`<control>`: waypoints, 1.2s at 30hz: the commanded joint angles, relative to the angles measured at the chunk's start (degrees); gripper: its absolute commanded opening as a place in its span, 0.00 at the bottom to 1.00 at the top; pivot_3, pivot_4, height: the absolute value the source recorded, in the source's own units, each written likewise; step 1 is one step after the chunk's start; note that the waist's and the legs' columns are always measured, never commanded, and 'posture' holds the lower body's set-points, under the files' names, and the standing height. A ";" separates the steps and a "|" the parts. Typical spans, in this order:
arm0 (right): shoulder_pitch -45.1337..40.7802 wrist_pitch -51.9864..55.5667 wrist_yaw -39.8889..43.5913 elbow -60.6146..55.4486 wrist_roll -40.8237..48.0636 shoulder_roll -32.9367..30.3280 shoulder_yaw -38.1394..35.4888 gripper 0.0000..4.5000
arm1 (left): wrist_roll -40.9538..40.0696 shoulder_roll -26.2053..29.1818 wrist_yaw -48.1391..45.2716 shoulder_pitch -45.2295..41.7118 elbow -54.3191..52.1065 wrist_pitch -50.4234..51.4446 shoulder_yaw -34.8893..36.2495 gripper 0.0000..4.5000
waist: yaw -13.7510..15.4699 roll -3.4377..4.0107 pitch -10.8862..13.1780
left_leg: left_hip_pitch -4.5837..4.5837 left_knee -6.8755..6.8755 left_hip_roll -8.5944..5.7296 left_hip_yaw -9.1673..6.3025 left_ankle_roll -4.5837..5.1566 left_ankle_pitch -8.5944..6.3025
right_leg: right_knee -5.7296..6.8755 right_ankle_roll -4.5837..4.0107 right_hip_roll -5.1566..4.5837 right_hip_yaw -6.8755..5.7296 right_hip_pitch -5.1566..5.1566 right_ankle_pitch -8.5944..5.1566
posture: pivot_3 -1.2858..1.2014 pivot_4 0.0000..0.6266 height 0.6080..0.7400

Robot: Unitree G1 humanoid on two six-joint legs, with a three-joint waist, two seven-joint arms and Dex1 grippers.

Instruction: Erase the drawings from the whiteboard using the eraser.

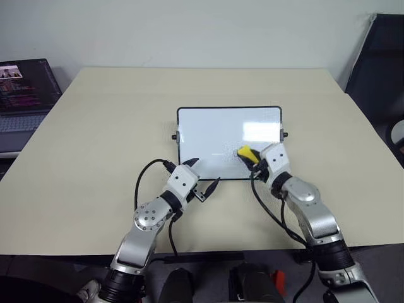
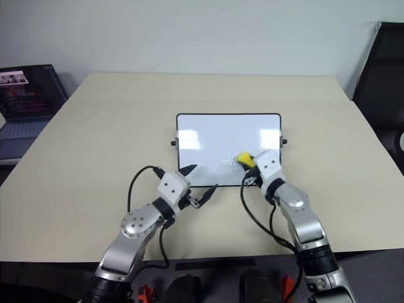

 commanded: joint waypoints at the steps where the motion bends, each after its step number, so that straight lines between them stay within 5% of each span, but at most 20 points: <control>1: 1.98 -0.19 3.41 -0.32 1.39 0.09 2.03 0.22 | -0.09 -0.13 0.41 -0.11 -3.04 -0.07 -0.28 1.00 | -0.07 0.00 0.00 | 0.00 0.00 0.00 -0.01 0.00 0.00 | 0.00 0.00 0.01 -0.01 0.00 0.00 | 0.52 0.24 1.00; 8: -2.79 -4.41 0.29 4.48 -0.53 1.80 0.00 0.22 | -0.06 -0.03 0.53 0.22 -3.48 0.30 -0.27 1.00 | -0.38 0.00 0.01 | -0.01 0.00 0.01 -0.02 0.00 0.00 | 0.00 0.00 0.03 0.01 -0.01 0.01 | 0.52 0.24 1.00; 15: -9.89 -9.90 -13.00 11.27 -6.05 2.89 -4.78 0.22 | -0.08 -0.13 0.58 -0.06 -3.86 0.78 -0.24 1.00 | -0.09 -0.01 0.00 | -0.10 0.14 -0.02 -0.04 0.00 0.02 | 0.02 0.00 0.01 -0.02 0.00 0.08 | 0.52 0.24 1.00; 29: 1.49 0.25 3.47 2.67 -3.79 -2.87 2.67 0.22 | -0.16 -0.17 0.56 -0.39 -3.41 0.51 -0.18 1.00 | 0.28 0.01 -0.03 | -0.01 0.15 0.03 -0.04 0.00 0.01 | 0.05 -0.01 0.02 -0.01 0.05 0.07 | 0.52 0.24 1.00; 36: -0.79 1.13 -2.08 4.72 -6.11 -4.74 -1.55 0.22 | -0.23 -0.24 0.49 -0.43 -3.37 0.58 -0.32 1.00 | 0.41 0.00 -0.04 | 0.02 0.46 0.02 -0.06 0.00 0.01 | 0.07 -0.01 0.01 -0.02 0.18 0.11 | 0.52 0.24 1.00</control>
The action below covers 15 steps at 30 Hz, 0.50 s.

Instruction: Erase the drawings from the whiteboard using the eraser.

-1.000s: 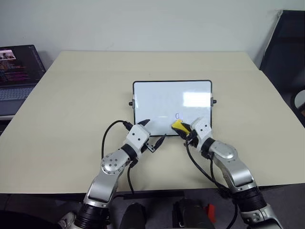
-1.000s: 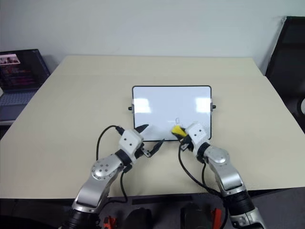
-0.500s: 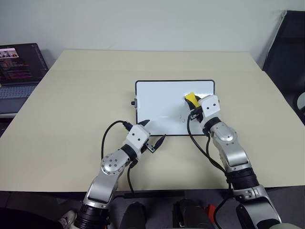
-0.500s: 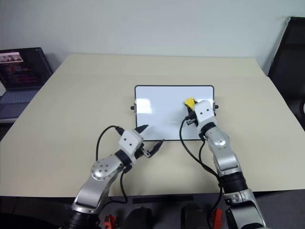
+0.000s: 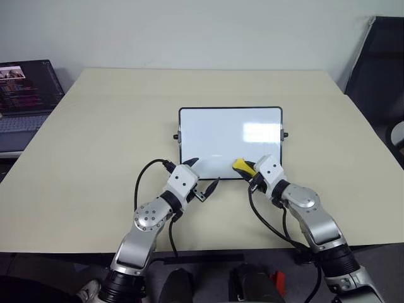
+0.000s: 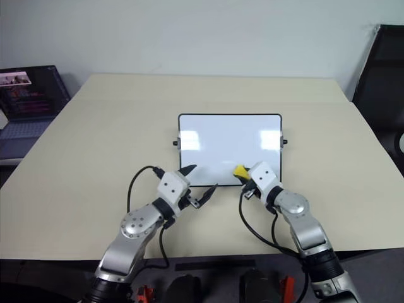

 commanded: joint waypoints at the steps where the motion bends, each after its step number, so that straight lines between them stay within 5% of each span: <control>1: -1.97 2.15 -5.86 4.11 -2.87 -1.09 -4.49 0.22 | -0.29 -0.15 0.08 -0.67 -2.31 -0.71 -0.31 1.00 | 0.01 0.01 0.00 | -0.02 0.06 0.00 0.00 0.00 0.00 | 0.00 -0.01 0.00 0.01 0.00 0.01 | 0.52 0.24 1.00; 15: -1.40 0.42 -8.88 3.24 -2.69 -1.17 -6.51 0.22 | -0.37 -0.25 -0.13 -0.65 -2.25 -0.81 -0.50 1.00 | 0.07 -0.05 -0.03 | -0.09 0.36 -0.03 0.10 0.18 0.12 | -0.11 0.00 -0.36 0.19 0.06 0.12 | 0.52 0.24 1.00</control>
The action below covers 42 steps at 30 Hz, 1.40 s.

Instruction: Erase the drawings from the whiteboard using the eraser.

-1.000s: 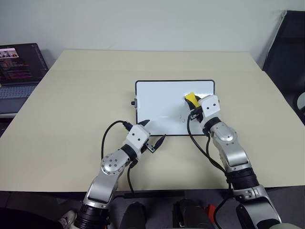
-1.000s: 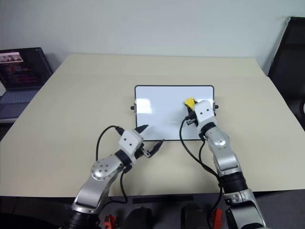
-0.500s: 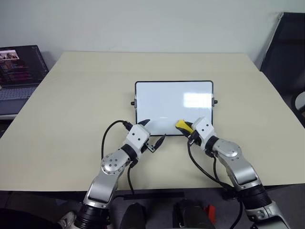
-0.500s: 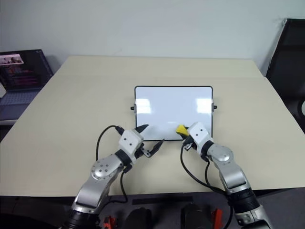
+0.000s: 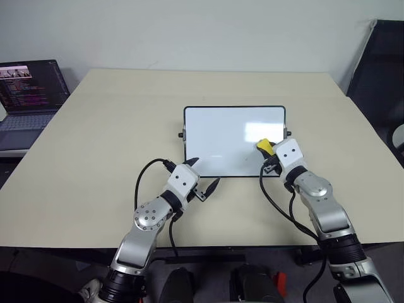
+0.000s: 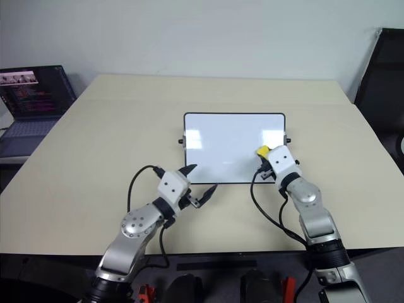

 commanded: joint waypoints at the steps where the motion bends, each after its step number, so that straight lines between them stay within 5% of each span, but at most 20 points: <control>1: 2.14 1.52 1.17 -0.03 0.85 0.36 -0.35 0.22 | -0.34 -0.19 0.05 -0.41 -2.26 -0.81 -0.45 1.00 | -0.01 0.00 0.00 | -0.02 -0.02 0.01 0.01 0.00 0.00 | 0.00 0.00 0.02 -0.02 -0.01 0.00 | 0.52 0.24 1.00; 18: 4.75 1.23 12.32 -6.07 4.31 1.61 6.34 0.22 | -0.31 -0.55 0.17 -0.67 -2.01 -0.60 -0.87 1.00 | -0.52 0.05 0.07 | -0.22 -0.16 0.02 -0.10 -0.01 -0.02 | -0.02 -0.04 0.31 -0.12 -0.20 0.01 | 0.52 0.24 1.00; 32: -1.01 0.16 -1.68 1.79 -2.92 -1.61 -1.07 0.22 | -0.37 -0.93 0.28 -1.17 -1.39 -0.91 -1.21 1.00 | -0.02 0.01 0.04 | -0.15 0.00 0.00 -0.09 -0.01 -0.01 | -0.01 -0.07 0.21 -0.06 -0.09 0.01 | 0.52 0.24 1.00; 42: 9.38 5.29 1.73 -19.07 7.24 -3.26 -11.22 0.22 | -1.59 -0.66 -1.17 -2.75 0.25 -2.15 -0.60 1.00 | 0.05 0.12 0.12 | -0.36 -0.21 -0.01 -0.10 -0.05 -0.06 | -0.07 0.26 0.23 -0.10 -0.29 0.09 | 0.52 0.24 1.00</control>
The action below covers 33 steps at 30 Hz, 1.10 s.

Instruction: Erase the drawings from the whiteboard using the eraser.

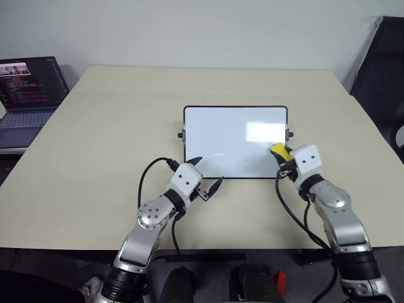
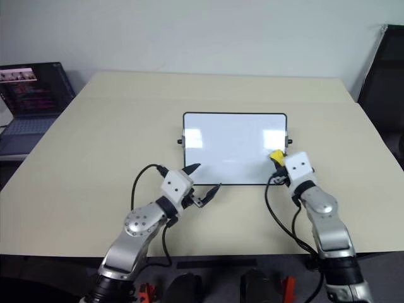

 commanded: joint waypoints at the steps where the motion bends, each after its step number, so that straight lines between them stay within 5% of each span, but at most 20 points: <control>1: 1.55 4.27 1.11 -11.77 3.35 -2.03 -4.67 0.22 | -1.97 -0.30 -1.34 -1.86 -0.24 -1.95 0.28 1.00 | -0.14 0.06 0.04 | -0.01 -0.03 0.00 0.00 0.00 0.00 | 0.00 0.00 0.01 0.01 -0.04 0.00 | 0.52 0.24 1.00; 12: 4.84 27.10 0.07 -19.61 8.05 -7.24 -16.02 0.22 | -15.20 0.14 -19.77 -8.91 5.88 -1.72 -1.44 1.00 | -0.10 0.06 0.05 | 0.00 -0.03 -0.10 -0.02 0.00 0.00 | 0.03 -0.13 0.13 -0.05 -0.04 -0.07 | 0.52 0.24 1.00; 23: 6.89 36.74 -1.81 -15.61 11.69 -4.37 -19.43 0.22 | -13.44 5.98 -35.69 -13.48 15.77 -6.27 -6.21 1.00 | -0.33 0.08 0.05 | 0.02 -0.07 -0.06 -0.05 0.00 0.00 | 0.05 -0.17 0.22 -0.06 -0.05 -0.10 | 0.52 0.24 1.00; 33: 5.48 38.48 -5.18 -12.43 13.75 -2.11 -22.42 0.22 | -12.82 6.55 -37.15 -14.04 17.13 -7.70 -5.95 1.00 | -0.29 0.09 0.05 | 0.00 -0.07 -0.05 -0.05 0.01 -0.01 | 0.05 -0.17 0.20 -0.06 -0.06 -0.10 | 0.52 0.24 1.00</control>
